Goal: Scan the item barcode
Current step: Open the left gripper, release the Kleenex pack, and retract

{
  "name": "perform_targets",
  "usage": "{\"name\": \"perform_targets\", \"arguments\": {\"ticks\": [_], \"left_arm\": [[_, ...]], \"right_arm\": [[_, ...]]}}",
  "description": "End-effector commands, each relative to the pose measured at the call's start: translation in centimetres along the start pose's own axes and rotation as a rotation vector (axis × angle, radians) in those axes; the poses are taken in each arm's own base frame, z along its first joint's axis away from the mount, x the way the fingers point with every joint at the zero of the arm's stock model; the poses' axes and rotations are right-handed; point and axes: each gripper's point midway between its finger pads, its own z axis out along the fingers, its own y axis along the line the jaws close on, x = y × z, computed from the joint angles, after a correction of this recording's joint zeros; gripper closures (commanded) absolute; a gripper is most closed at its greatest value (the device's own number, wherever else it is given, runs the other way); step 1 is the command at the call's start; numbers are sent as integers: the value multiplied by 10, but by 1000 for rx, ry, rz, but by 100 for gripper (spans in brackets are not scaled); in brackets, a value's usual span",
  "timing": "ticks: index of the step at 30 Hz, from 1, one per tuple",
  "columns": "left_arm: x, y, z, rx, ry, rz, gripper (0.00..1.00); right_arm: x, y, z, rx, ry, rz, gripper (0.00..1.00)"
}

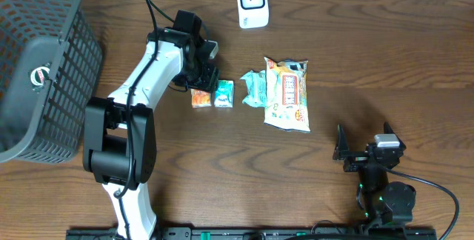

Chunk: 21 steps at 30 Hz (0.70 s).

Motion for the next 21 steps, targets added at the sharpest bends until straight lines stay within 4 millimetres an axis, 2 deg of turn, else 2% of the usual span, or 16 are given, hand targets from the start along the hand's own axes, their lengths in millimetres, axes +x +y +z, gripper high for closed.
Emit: {"name": "perform_targets", "arguments": {"ticks": [1, 8, 13, 17, 18, 19, 21], "left_arm": [[-19, -4, -35, 3, -99, 14, 36], [-55, -13, -136, -29, -410, 66, 36], [-68, -1, -222, -76, -672, 46, 36], [-67, 29, -282, -110, -851, -80, 35], [-66, 41, -296, -121, -894, -124, 35], [-62, 61, -314, -137, -950, -198, 35], [-55, 89, -333, -153, -1006, -303, 35]], "right_arm": [[1, 0, 0, 1, 2, 2, 1], [1, 0, 0, 1, 2, 2, 1], [1, 0, 0, 1, 2, 2, 1], [1, 0, 0, 1, 2, 2, 1], [1, 0, 0, 1, 2, 2, 1], [1, 0, 0, 1, 2, 2, 1], [1, 0, 0, 1, 2, 2, 1]]}}
